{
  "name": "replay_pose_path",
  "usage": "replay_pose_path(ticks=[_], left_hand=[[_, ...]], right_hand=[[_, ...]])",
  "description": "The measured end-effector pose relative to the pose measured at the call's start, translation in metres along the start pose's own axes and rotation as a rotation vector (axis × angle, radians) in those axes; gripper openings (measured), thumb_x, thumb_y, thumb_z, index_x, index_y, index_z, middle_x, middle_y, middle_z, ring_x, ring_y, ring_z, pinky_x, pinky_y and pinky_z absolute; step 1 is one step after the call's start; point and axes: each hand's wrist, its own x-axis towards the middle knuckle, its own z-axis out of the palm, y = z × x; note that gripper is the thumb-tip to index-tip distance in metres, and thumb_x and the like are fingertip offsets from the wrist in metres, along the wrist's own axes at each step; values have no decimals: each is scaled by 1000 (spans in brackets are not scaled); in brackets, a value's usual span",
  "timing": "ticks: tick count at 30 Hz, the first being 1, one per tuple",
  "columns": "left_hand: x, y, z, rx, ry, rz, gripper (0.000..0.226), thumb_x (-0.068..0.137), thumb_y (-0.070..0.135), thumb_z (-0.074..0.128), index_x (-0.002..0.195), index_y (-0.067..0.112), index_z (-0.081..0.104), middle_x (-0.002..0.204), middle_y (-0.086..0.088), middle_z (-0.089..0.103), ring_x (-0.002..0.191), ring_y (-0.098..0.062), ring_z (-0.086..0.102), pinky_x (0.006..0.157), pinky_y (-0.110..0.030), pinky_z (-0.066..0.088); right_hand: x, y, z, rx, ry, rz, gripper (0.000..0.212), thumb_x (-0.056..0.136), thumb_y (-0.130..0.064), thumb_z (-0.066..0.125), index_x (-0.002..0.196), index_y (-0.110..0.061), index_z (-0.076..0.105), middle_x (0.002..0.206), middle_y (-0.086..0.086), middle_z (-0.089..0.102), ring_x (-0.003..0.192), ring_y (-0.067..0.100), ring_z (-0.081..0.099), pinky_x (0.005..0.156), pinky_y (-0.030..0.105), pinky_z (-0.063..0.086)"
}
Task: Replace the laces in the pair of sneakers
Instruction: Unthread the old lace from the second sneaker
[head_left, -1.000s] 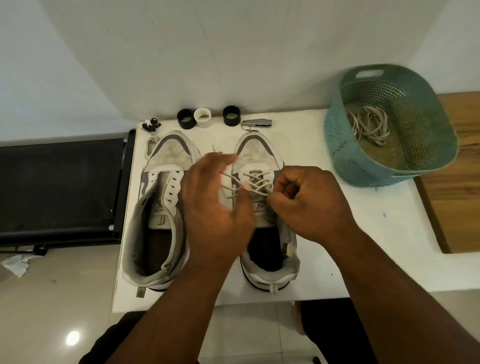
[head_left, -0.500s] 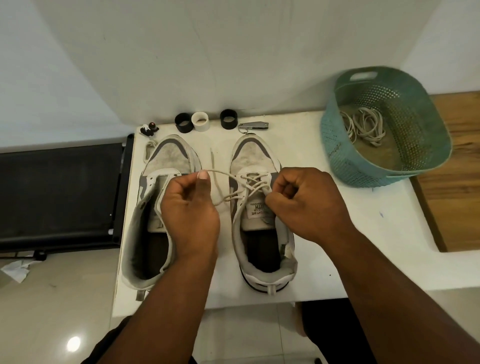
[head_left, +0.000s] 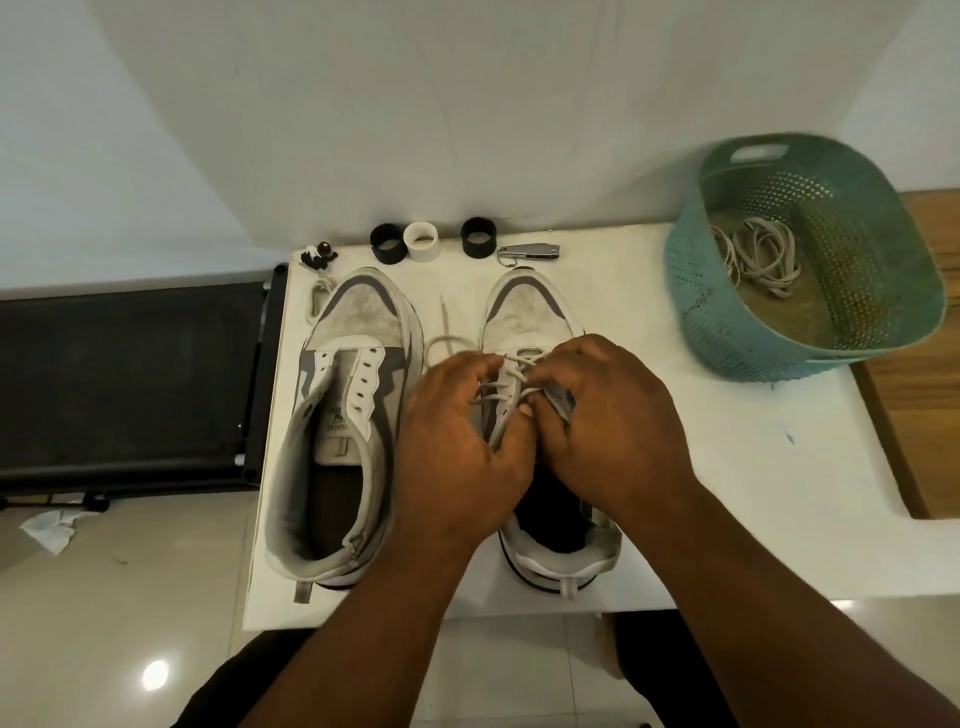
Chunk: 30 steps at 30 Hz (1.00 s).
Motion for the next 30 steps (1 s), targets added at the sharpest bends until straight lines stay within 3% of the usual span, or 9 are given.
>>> replay_pose_path(ticks=[3, 6, 8, 12, 17, 20, 24, 26, 30], left_hand=[[2, -1, 0, -115, -68, -107, 57, 84, 52, 58, 133, 24, 64, 128, 16, 62, 120, 7, 54, 106, -25, 47], [1, -2, 2, -129, -92, -140, 80, 83, 63, 52, 151, 21, 49, 148, 13, 49, 135, 10, 38, 116, -19, 30], [1, -3, 1, -122, -57, -91, 72, 86, 57, 56, 149, 22, 52, 152, 6, 49, 143, -3, 38, 119, -28, 32], [3, 0, -2, -163, -28, 55, 35, 91, 36, 59, 118, 19, 73, 124, 6, 67, 122, -8, 60, 103, -34, 49], [1, 1, -1, -87, -6, 30, 47, 92, 34, 61, 135, 15, 65, 129, 8, 66, 122, -3, 58, 105, -23, 45], [-1, 4, -2, 36, 113, 114, 39, 84, 25, 71, 122, 14, 69, 116, 6, 69, 112, -9, 60, 100, -25, 44], [-3, 3, -2, 79, 197, 103, 20, 77, 24, 75, 96, 18, 74, 89, 12, 67, 86, -8, 61, 83, -19, 45], [-3, 2, -1, 23, 197, 61, 15, 77, 25, 74, 91, 19, 74, 81, 14, 65, 77, -3, 61, 73, -20, 50], [-3, 6, -1, -71, 207, 39, 11, 79, 24, 76, 88, 18, 74, 75, 15, 66, 70, -3, 63, 61, -17, 52]], right_hand=[[-1, -1, 2, 61, 36, 23, 23, 80, -34, 60, 97, -23, 71, 99, -3, 66, 87, 17, 61, 76, 32, 51], [-1, -1, 2, 113, 80, 42, 15, 80, -31, 65, 92, -24, 69, 91, -7, 64, 82, 12, 58, 73, 27, 47], [-1, 0, 2, 162, 93, 72, 11, 81, -28, 70, 91, -26, 68, 89, -11, 63, 81, 7, 57, 72, 21, 46], [-2, 2, 1, 205, 92, 93, 8, 82, -28, 72, 88, -28, 68, 86, -15, 63, 79, 3, 57, 71, 15, 44], [-2, 0, 0, 214, 79, 113, 8, 83, -32, 73, 89, -29, 68, 87, -15, 64, 80, 3, 58, 72, 16, 46], [-3, -5, -2, 300, 108, 189, 7, 83, -30, 74, 84, -29, 67, 84, -16, 67, 78, 3, 63, 70, 18, 51], [10, 3, -5, 861, 222, 606, 7, 77, -19, 71, 74, -23, 67, 77, 0, 74, 76, 20, 73, 78, 46, 62], [13, 9, -8, 892, 213, 613, 11, 77, -17, 68, 78, -28, 69, 85, 3, 75, 82, 26, 74, 80, 54, 61], [3, 1, -11, 408, 26, 153, 45, 85, -22, 68, 128, -35, 64, 128, -14, 62, 111, -3, 59, 92, 11, 47]])
